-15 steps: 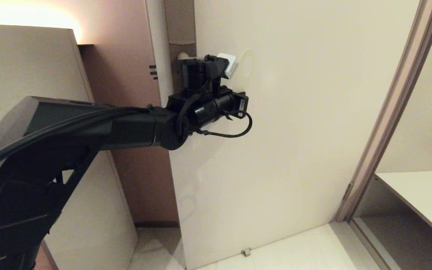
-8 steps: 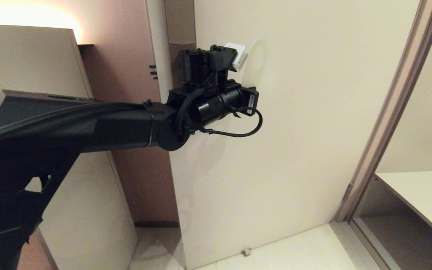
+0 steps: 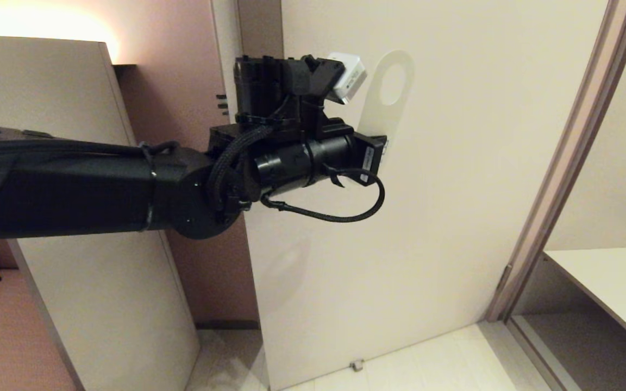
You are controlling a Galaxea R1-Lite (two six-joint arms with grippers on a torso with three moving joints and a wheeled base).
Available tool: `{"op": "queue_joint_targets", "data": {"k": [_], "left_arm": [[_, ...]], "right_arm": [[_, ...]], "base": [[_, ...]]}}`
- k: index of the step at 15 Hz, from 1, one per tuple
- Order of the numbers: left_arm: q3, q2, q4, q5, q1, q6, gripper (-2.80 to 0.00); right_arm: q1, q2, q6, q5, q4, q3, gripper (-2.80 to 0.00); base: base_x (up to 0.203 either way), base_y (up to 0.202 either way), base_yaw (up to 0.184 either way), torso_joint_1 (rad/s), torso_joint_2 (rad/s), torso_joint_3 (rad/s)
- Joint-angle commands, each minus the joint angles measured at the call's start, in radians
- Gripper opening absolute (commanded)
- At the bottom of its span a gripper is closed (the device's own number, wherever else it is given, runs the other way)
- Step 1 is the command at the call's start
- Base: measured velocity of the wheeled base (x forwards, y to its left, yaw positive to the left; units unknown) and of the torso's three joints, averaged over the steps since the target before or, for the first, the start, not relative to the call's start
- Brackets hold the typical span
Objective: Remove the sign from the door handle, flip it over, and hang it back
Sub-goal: Hand it to the other hand
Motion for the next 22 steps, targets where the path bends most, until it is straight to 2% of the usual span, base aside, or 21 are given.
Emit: {"op": "queue_joint_targets", "data": {"k": [1, 3, 8, 12, 18, 22], "left_arm": [[0.076, -0.110, -0.003, -0.054, -0.001, -0.002, -2.80], [0.162, -0.190, -0.005, -0.150, 0.004, -0.006, -2.80], [0.326, -0.335, -0.007, -0.271, 0.006, -0.012, -2.80], [0.368, -0.351, -0.007, -0.313, 0.006, -0.040, -2.80], [0.382, -0.274, -0.022, -0.367, 0.003, -0.040, -2.80], [0.384, -0.171, -0.103, -0.376, 0.000, -0.042, -2.80]], "right_arm": [[0.000, 0.000, 0.000, 0.000, 0.000, 0.000, -2.80], [-0.001, 0.000, 0.000, 0.000, 0.000, 0.000, -2.80], [-0.001, 0.001, 0.000, 0.000, 0.000, 0.000, -2.80], [0.000, 0.000, 0.000, 0.000, 0.000, 0.000, -2.80], [0.000, 0.001, 0.000, 0.000, 0.000, 0.000, -2.80], [0.000, 0.000, 0.000, 0.000, 0.000, 0.000, -2.80]], "base": [[0.000, 0.000, 0.000, 0.000, 0.00, 0.000], [0.000, 0.000, 0.000, 0.000, 0.00, 0.000], [0.000, 0.000, 0.000, 0.000, 0.00, 0.000], [0.000, 0.000, 0.000, 0.000, 0.00, 0.000], [0.000, 0.000, 0.000, 0.000, 0.00, 0.000], [0.000, 0.000, 0.000, 0.000, 0.00, 0.000]]}}
